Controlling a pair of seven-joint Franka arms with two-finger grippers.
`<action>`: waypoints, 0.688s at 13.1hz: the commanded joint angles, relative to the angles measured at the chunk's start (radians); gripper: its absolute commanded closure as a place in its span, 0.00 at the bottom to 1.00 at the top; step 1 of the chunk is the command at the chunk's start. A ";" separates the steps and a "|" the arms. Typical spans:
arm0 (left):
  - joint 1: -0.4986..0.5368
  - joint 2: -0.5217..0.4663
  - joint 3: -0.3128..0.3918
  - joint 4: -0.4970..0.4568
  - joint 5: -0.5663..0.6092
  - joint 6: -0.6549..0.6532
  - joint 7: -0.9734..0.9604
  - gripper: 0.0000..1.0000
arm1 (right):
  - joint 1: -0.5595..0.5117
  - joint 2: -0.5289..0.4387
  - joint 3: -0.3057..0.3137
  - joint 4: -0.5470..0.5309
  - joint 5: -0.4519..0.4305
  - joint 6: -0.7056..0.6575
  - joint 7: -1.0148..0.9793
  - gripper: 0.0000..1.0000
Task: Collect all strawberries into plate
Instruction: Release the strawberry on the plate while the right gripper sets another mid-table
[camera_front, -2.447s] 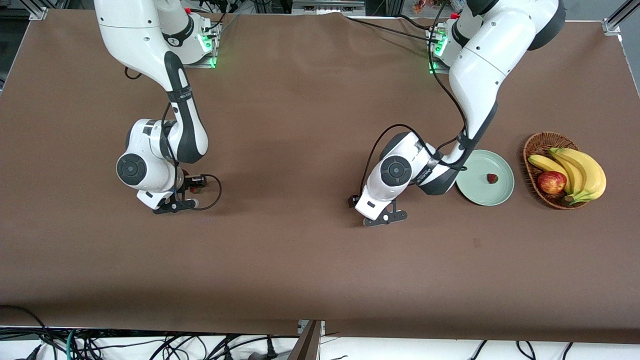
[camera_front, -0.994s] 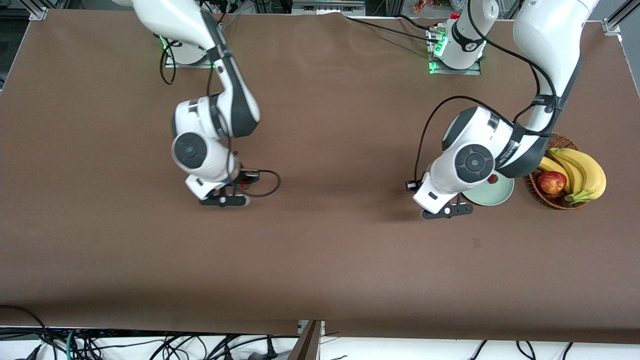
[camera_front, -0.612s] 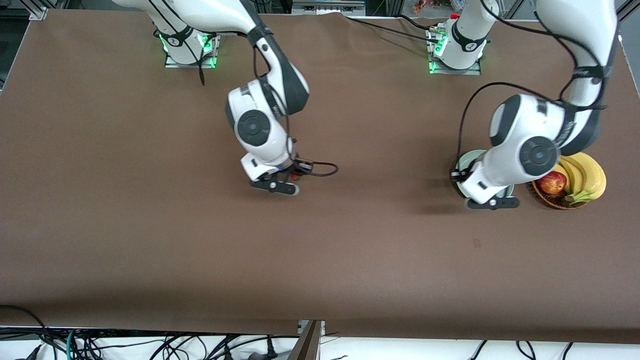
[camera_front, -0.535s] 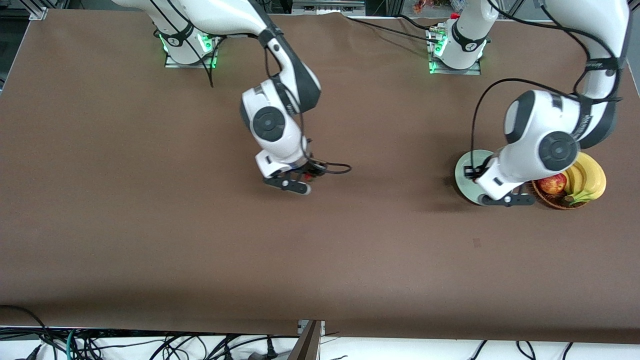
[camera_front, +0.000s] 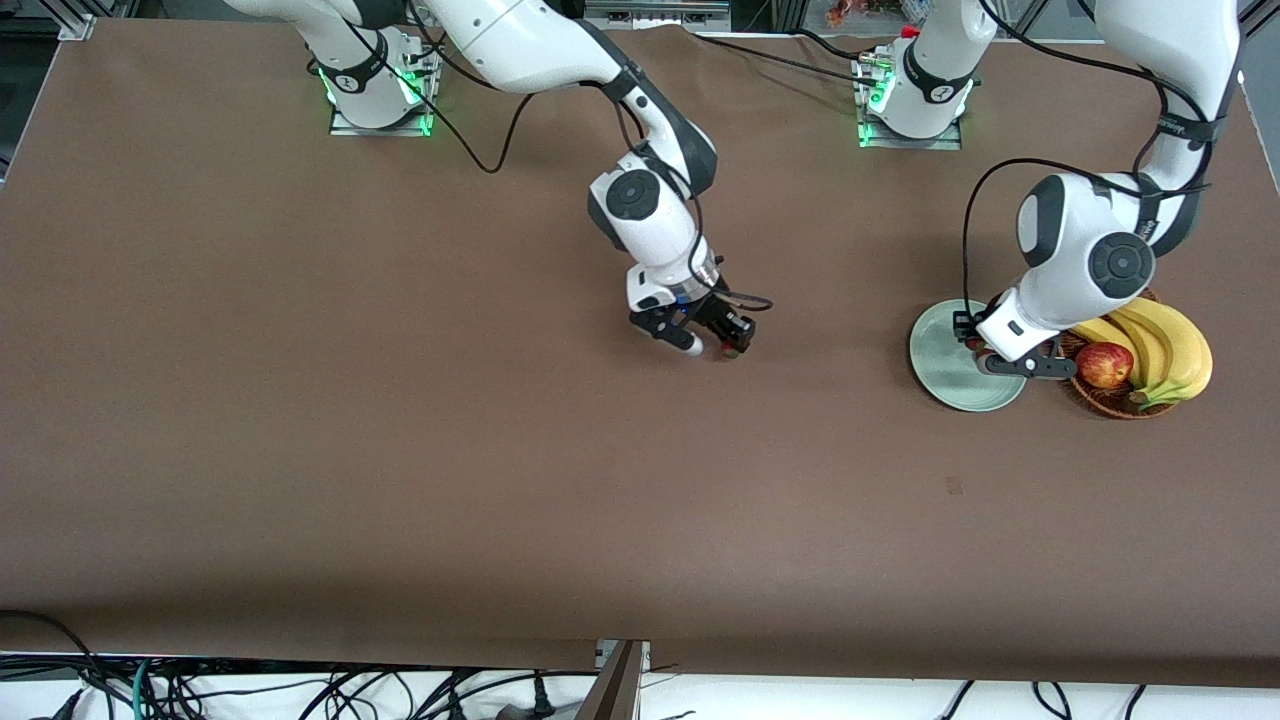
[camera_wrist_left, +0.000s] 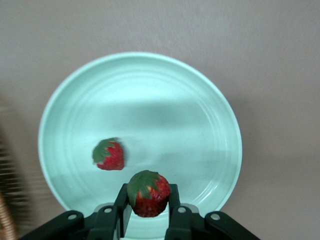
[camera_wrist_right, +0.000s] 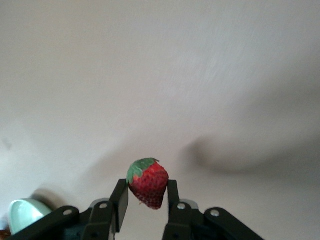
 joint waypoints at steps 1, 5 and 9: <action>-0.009 0.019 0.006 -0.008 -0.030 0.047 0.033 0.70 | 0.030 0.067 -0.006 0.067 0.010 0.089 0.086 0.18; -0.010 0.041 0.006 0.002 -0.029 0.057 0.035 0.00 | -0.005 0.004 -0.025 0.067 0.003 0.008 0.105 0.03; -0.010 -0.050 -0.006 0.004 -0.029 0.007 0.018 0.00 | -0.131 -0.123 -0.061 0.102 -0.022 -0.464 -0.100 0.03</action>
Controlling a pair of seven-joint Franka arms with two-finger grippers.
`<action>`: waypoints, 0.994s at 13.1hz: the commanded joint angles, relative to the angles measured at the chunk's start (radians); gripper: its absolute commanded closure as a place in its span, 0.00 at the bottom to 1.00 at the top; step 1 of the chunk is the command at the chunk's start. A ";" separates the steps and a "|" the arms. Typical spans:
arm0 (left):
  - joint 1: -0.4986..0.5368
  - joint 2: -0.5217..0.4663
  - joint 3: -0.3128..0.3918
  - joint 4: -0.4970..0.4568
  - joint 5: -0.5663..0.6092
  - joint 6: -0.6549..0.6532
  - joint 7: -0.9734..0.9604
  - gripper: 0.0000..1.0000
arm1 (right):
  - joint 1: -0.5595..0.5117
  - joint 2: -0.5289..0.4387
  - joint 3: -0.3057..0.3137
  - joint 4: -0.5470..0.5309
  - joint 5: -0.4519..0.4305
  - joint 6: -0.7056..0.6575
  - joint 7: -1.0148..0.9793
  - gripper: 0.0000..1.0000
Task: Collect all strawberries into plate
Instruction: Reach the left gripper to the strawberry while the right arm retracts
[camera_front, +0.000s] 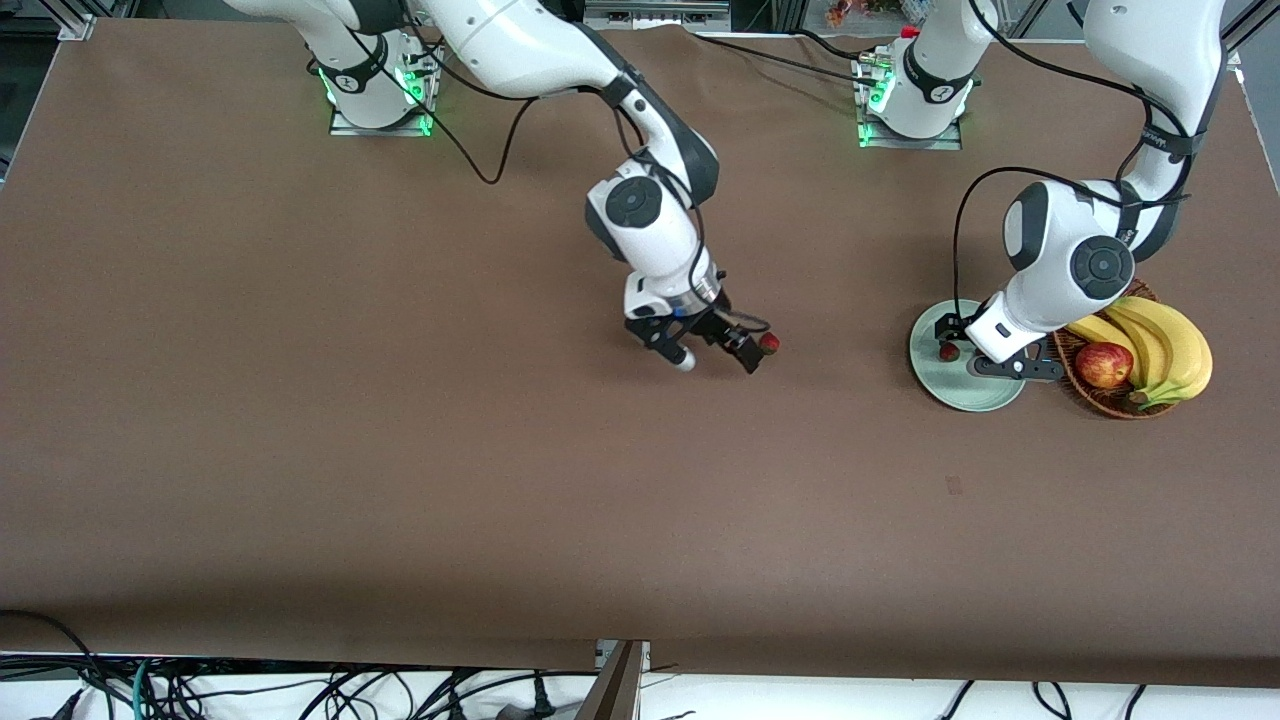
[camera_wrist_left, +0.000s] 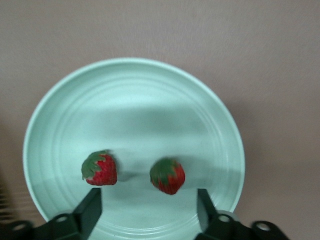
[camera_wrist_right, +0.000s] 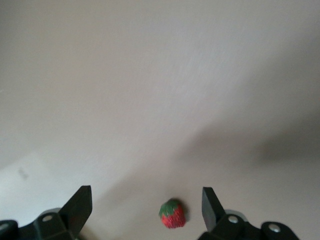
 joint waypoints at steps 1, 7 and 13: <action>-0.007 -0.094 -0.016 -0.001 -0.030 -0.055 -0.002 0.00 | -0.100 -0.122 0.012 -0.006 -0.014 -0.256 -0.181 0.02; -0.009 -0.102 -0.333 0.083 -0.030 -0.068 -0.477 0.00 | -0.154 -0.403 -0.141 -0.144 -0.024 -0.689 -0.638 0.01; -0.085 0.151 -0.484 0.255 0.058 -0.057 -0.770 0.00 | -0.531 -0.794 0.094 -0.509 -0.301 -0.780 -0.985 0.01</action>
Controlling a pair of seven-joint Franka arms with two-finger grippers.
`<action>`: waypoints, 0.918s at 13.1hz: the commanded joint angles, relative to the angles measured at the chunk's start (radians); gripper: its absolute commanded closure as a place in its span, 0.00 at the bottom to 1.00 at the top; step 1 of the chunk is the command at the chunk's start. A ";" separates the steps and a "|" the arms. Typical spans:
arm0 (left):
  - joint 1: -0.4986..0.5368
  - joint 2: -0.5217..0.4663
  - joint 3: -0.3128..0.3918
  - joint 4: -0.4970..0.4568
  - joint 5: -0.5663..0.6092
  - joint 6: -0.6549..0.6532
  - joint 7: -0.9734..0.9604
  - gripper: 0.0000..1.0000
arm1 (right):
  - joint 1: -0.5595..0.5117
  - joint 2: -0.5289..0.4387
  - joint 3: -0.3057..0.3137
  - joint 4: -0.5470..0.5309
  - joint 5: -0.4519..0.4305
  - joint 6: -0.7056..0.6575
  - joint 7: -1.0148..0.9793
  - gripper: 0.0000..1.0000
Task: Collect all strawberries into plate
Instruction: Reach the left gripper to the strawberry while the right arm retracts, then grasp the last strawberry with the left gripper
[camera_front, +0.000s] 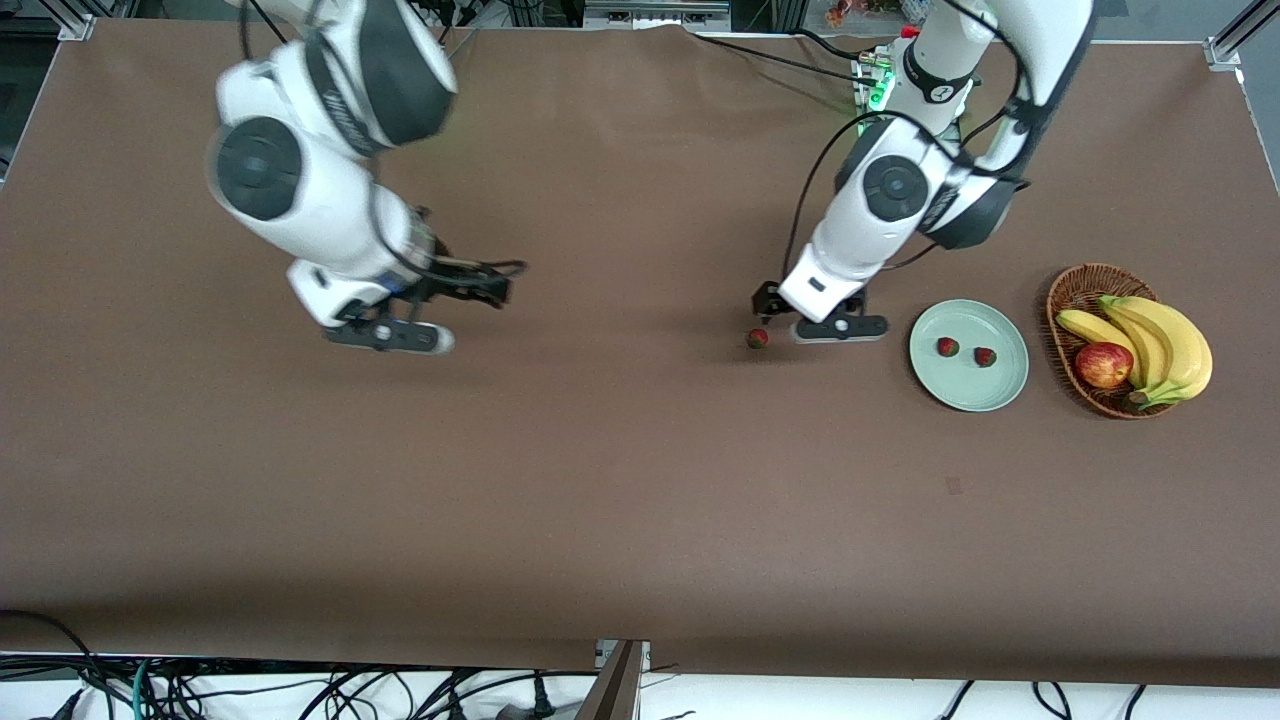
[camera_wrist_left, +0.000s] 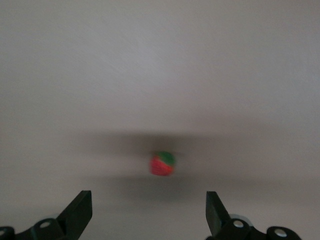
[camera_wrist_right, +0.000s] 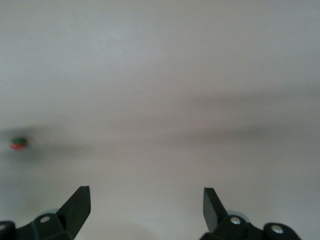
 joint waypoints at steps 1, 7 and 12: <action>-0.020 0.133 -0.001 0.088 0.115 -0.006 -0.120 0.00 | -0.310 -0.207 0.256 -0.220 -0.123 0.008 -0.131 0.01; -0.016 0.213 -0.015 0.086 0.318 0.069 -0.279 0.00 | -0.423 -0.235 0.257 0.007 -0.204 -0.220 -0.180 0.00; -0.031 0.264 -0.012 0.086 0.347 0.105 -0.305 0.00 | -0.443 -0.223 0.208 0.048 -0.206 -0.226 -0.198 0.00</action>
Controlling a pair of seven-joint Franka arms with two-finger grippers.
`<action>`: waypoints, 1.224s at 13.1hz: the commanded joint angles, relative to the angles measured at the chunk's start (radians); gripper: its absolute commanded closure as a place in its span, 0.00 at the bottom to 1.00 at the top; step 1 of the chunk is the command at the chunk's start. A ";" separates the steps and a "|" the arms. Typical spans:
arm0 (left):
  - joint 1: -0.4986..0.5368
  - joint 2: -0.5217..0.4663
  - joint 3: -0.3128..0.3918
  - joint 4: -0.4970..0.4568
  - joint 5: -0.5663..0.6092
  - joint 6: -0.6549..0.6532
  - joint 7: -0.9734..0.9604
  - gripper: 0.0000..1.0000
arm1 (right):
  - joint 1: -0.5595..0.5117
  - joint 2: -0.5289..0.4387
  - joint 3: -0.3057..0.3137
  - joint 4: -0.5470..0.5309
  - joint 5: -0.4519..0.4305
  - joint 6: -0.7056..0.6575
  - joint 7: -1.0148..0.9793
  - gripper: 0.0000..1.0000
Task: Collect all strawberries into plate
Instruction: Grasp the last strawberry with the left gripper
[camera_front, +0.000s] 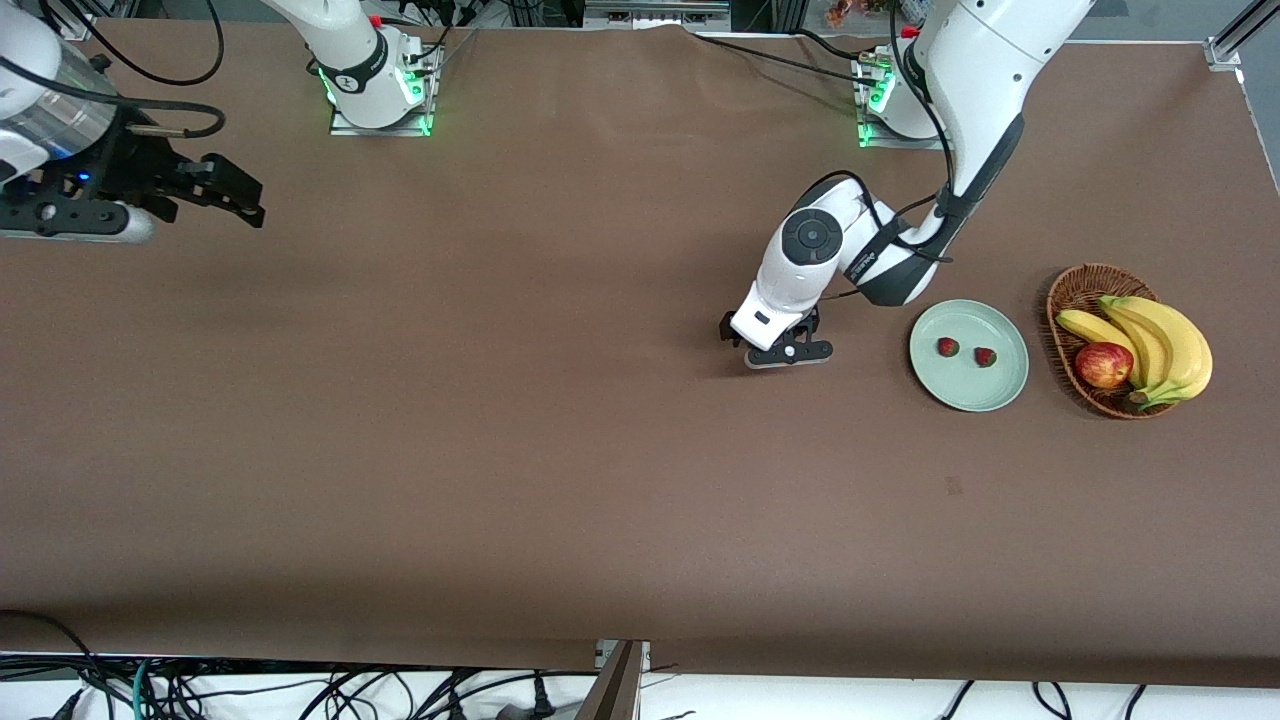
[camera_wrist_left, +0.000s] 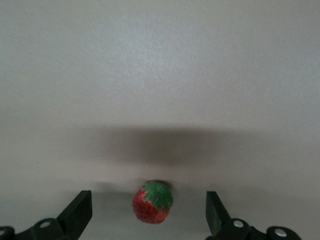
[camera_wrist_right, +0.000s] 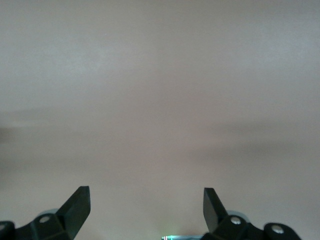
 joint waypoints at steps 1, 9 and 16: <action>-0.019 0.029 -0.004 0.020 0.036 0.011 -0.045 0.00 | -0.018 0.025 -0.022 0.037 -0.013 -0.016 -0.030 0.00; -0.019 0.026 -0.010 0.037 0.044 -0.001 -0.100 0.83 | -0.022 0.045 -0.056 0.095 -0.007 -0.013 -0.066 0.00; 0.181 -0.133 -0.094 0.098 -0.117 -0.246 0.116 0.85 | -0.019 0.052 -0.056 0.095 -0.012 0.015 -0.073 0.00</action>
